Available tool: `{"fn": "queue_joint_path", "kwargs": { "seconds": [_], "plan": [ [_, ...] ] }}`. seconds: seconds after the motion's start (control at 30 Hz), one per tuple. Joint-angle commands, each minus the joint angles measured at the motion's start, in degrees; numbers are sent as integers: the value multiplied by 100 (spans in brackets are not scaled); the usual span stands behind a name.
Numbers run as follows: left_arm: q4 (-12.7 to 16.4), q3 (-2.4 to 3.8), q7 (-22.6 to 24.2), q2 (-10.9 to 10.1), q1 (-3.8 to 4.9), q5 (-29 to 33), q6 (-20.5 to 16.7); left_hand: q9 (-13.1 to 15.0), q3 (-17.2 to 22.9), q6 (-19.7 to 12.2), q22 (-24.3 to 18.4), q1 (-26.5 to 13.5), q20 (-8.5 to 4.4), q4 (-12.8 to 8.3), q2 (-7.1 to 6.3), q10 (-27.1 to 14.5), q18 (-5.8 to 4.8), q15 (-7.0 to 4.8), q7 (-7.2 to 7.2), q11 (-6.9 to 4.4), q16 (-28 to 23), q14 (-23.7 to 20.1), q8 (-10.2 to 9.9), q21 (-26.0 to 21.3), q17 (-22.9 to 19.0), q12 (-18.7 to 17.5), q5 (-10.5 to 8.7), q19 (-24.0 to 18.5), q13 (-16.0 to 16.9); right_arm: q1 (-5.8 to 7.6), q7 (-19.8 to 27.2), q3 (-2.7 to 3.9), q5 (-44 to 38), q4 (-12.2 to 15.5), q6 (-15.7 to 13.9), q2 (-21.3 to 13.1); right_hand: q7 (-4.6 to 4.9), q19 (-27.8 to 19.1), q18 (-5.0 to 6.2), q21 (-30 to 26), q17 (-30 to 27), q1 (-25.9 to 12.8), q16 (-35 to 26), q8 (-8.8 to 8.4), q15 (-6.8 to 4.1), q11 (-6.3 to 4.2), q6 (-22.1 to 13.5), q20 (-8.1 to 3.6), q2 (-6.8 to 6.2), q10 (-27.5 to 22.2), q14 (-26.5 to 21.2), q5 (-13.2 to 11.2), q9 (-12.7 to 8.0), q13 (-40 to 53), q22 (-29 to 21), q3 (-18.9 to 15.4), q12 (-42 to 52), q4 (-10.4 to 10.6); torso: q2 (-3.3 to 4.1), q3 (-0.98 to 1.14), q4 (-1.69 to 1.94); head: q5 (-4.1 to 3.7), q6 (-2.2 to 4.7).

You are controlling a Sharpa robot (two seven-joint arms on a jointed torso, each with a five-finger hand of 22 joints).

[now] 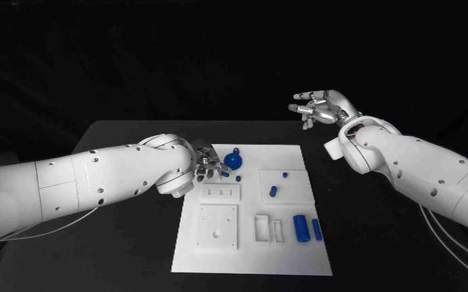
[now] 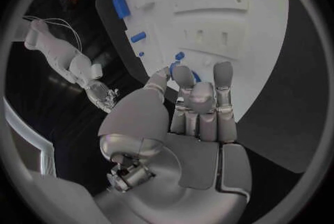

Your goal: Assemble the parts on the task board

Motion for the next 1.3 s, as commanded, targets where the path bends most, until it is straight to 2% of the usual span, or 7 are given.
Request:
{"fn": "queue_joint_path", "kwargs": {
  "seconds": [0.03,0.27,0.53,0.67,0.7,1.13,1.3],
  "plan": [
    [90,0,-145,-10,-16,-468,77,463,889,340,193,-2,1,-915,-11,85,41,3,-313,-65,-45,34,-34,-138,76,-44,46,46,62,0,106,9,129,-14,-95,18,7,-47,-36,19,-4,-45,-28,-22,10,13,-31,-11,5,-41,-1,18,6,-4,-6,4,-15,-39,0,14,-4,15,-67],
    [204,-1,-300,-34,-36,-709,171,421,895,425,597,-49,101,-939,-21,189,134,23,-345,-68,-2,108,6,-367,239,-70,140,143,94,2,99,13,132,-75,-81,47,7,-45,-38,25,-7,-50,-32,-21,9,13,-41,-12,7,-45,3,54,6,-25,-43,20,-10,-54,0,25,-6,30,-152],
    [282,-2,-417,-71,-96,-965,141,417,937,506,888,-111,162,-1002,-94,261,193,21,-363,-77,16,165,47,-541,331,-85,447,226,104,2,80,14,133,-127,-70,63,8,-49,-41,28,-9,-51,-38,-23,9,13,-57,-12,8,-53,0,77,5,-38,-65,40,-10,-68,-1,24,-10,40,-200],
    [298,-2,-447,-90,-184,-1164,27,403,951,516,1054,-126,179,-999,-113,278,210,23,-366,-79,6,182,51,-653,352,-98,472,274,109,2,67,14,133,-139,-58,63,10,-49,-41,30,-12,-60,-41,-23,8,14,-72,-12,18,-55,-2,87,5,-43,-78,53,-9,-66,0,21,-5,28,-220],
    [296,-2,-450,-93,-207,-1207,-4,383,979,511,1834,-106,217,-964,-149,298,239,31,-368,-72,-33,198,73,-1254,405,-131,488,487,147,2,65,14,133,-140,-54,64,10,-47,-41,32,-11,-58,-41,-22,8,13,-72,-13,18,-56,-2,102,5,-45,-83,62,-7,-70,0,18,-5,32,-229],
    [314,-3,-445,-130,-456,-1564,-326,346,995,566,2447,-144,246,-983,-174,332,255,23,-378,-85,-20,243,73,-1778,429,-123,616,715,117,2,49,14,139,-149,-14,69,12,-49,-44,38,-12,-101,-43,-23,9,16,-82,-13,30,-60,-1,42,4,-55,-114,93,2,-55,2,13,-5,22,-267],
    [355,-3,-401,-140,-543,-1889,-542,335,995,589,2990,-145,231,-950,-202,343,232,19,-385,-89,-52,251,86,-2306,417,-136,663,935,96,2,45,14,142,-158,13,79,13,-45,-43,43,-11,-113,-41,-23,9,17,-76,-13,46,-62,0,44,5,-56,-127,99,11,-39,4,12,-7,12,-266]
  ]
}}
